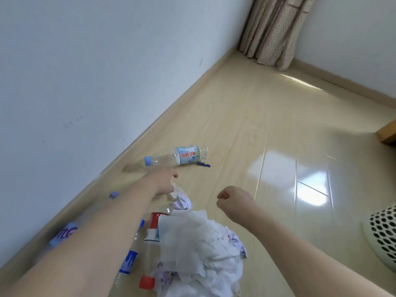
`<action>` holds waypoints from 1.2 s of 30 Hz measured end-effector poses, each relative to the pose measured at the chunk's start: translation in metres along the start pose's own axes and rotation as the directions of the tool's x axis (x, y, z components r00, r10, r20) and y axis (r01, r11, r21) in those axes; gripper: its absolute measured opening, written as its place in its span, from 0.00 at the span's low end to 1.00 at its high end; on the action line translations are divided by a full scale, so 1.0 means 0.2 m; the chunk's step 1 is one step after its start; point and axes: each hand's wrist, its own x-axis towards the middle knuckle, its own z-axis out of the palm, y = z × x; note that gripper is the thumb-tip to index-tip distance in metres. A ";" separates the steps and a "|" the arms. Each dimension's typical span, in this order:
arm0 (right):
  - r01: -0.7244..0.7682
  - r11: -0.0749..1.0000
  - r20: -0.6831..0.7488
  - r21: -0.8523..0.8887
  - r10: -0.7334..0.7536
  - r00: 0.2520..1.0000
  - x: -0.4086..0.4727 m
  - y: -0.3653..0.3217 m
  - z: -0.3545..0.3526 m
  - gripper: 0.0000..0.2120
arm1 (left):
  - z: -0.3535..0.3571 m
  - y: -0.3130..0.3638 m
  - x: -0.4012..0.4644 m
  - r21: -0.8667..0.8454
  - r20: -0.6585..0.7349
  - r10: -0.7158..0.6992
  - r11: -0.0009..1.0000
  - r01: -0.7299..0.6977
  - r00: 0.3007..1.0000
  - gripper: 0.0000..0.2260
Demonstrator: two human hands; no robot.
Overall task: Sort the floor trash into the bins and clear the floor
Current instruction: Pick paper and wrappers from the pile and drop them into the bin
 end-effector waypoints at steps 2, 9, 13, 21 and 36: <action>-0.032 0.999 0.033 0.005 0.032 0.999 0.13 -0.04 0.09 0.09 | 0.07 -0.07 0.08 0.062 -0.011 0.056 0.997 -0.055 0.998 0.17; -0.039 0.977 0.197 -0.209 0.081 0.977 0.47 -0.16 0.37 0.19 | 0.25 -0.19 0.19 0.399 -0.407 0.393 0.889 -0.227 0.825 0.10; 0.044 0.947 0.257 -0.318 0.042 0.966 0.55 -0.17 0.49 0.15 | 0.28 -0.24 0.22 0.399 -0.531 0.445 0.882 -0.250 0.722 0.10; -0.011 0.991 0.223 -0.134 0.041 0.974 0.60 -0.13 0.46 0.16 | 0.28 -0.24 0.23 0.358 -0.563 0.412 0.903 -0.238 0.716 0.12; 0.106 0.994 -0.078 -0.003 -0.106 0.991 -0.02 -0.02 -0.16 0.18 | 0.09 0.08 0.01 0.083 -0.339 -0.025 0.995 0.057 0.941 0.11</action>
